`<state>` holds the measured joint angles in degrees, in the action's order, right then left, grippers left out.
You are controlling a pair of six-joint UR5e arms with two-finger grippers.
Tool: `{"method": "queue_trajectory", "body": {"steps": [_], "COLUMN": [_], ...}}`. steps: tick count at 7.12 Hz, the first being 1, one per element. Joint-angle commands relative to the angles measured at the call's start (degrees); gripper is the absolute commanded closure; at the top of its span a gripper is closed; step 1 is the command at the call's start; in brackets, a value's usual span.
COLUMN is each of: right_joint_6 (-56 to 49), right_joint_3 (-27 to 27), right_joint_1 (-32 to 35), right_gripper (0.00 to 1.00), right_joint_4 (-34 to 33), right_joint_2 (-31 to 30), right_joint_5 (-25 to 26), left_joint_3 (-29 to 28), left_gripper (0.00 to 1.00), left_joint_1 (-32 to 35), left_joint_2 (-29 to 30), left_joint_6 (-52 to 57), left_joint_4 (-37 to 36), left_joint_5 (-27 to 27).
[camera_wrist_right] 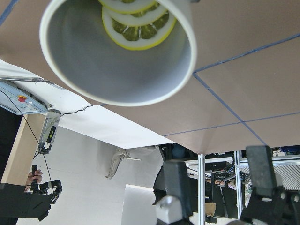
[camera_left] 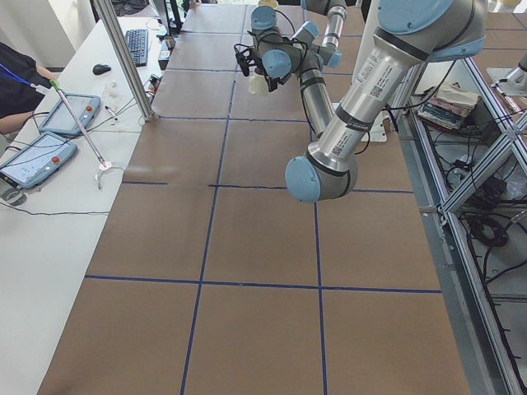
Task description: Left arm hands cup to right arm to dump lemon
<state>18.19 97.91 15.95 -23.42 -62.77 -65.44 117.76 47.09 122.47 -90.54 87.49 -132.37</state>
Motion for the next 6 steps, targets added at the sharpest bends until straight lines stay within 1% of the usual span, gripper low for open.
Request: {"method": "queue_trajectory", "body": {"steps": [1, 2, 3, 4, 5, 6], "right_joint_6": [0.44, 0.87, 4.27, 5.96, 8.15, 12.18], "right_joint_3": [-0.52, -0.53, -0.61, -0.70, -1.05, -1.05], "right_joint_1": [0.74, 2.23, 3.46, 6.95, 10.64, 13.99], "right_gripper": [0.97, 0.99, 0.98, 0.98, 0.98, 0.99], "right_joint_4": [-0.40, -2.66, -4.34, -4.44, -4.88, -6.62], "right_joint_2": [-0.07, -0.16, -1.29, -2.78, -4.89, -6.47], "right_joint_5": [0.04, 0.31, 5.79, 6.45, 6.11, 3.93], "left_joint_3": [-0.42, -0.77, -0.69, -0.60, -0.69, -0.77], "left_gripper": [0.00, 0.00, 0.00, 0.00, 0.00, 0.00], "left_joint_1": [5.53, 7.99, 10.10, 10.82, 11.00, 13.18], "left_joint_2": [-4.68, -6.96, -8.55, -11.00, -14.50, -17.41], "left_joint_6": [12.51, 21.89, 32.60, 43.23, 51.26, 58.39], "left_joint_4": [-1.00, -3.97, -9.04, -12.92, -13.74, -13.75], "left_joint_5": [-1.84, -1.49, -0.01, 5.23, 9.46, 10.11]}}
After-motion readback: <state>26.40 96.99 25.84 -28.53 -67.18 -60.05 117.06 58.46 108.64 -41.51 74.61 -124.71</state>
